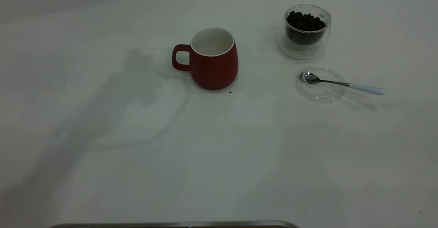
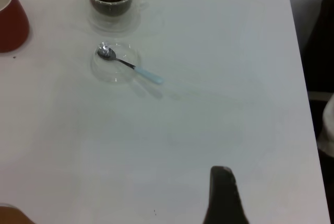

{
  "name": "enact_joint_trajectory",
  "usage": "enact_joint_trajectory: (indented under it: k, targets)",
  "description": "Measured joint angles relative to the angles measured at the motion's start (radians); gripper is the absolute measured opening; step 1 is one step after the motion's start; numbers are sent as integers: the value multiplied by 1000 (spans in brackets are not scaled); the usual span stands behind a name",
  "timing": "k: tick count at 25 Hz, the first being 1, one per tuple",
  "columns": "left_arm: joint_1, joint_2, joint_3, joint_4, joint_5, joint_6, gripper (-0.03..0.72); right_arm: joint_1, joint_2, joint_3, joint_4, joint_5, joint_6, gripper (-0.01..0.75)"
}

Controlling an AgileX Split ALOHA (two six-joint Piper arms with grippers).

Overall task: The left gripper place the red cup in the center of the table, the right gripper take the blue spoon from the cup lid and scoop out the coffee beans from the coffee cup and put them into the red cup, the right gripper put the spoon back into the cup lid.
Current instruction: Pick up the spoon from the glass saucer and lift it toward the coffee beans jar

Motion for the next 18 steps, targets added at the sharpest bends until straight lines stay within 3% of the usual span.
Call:
enact_joint_trajectory:
  k: [7,14,18]
  targets:
    - [36,-250,0,209,135,-443,533,0,0,0,0,0,0,546]
    - [37,-428,0,282,380,-674,533,0,0,0,0,0,0,546]
    - [37,-500,40,280,380,-739,533,0,0,0,0,0,0,546]
